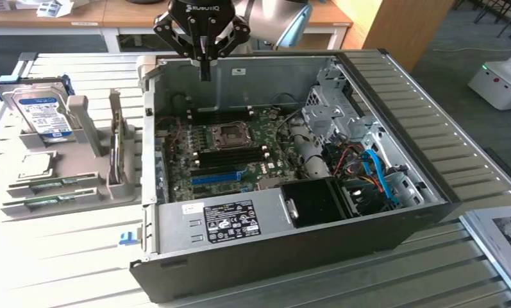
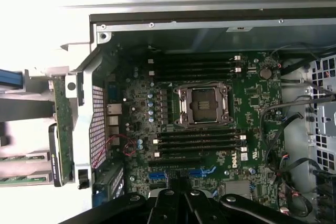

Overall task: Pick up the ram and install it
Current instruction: 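Reach for the ram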

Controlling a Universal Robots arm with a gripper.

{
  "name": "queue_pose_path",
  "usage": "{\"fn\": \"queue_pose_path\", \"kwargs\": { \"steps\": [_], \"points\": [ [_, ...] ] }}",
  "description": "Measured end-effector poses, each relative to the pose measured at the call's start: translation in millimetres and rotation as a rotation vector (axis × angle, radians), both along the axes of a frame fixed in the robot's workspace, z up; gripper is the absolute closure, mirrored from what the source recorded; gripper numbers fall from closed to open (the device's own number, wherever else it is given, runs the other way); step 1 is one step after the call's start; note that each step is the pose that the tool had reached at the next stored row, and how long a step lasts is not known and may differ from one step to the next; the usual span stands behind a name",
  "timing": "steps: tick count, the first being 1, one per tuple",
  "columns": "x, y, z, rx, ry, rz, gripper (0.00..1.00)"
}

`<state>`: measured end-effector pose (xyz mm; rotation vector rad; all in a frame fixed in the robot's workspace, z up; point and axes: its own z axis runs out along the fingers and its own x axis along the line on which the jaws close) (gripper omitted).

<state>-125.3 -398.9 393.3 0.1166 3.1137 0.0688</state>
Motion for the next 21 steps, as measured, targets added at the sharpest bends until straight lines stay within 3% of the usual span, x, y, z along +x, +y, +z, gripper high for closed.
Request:
{"fn": "queue_pose_path", "kwargs": {
  "steps": [21],
  "points": [
    [-34.8,0.0,0.0,0.0001,0.0000,0.000,0.90]
  ]
}}
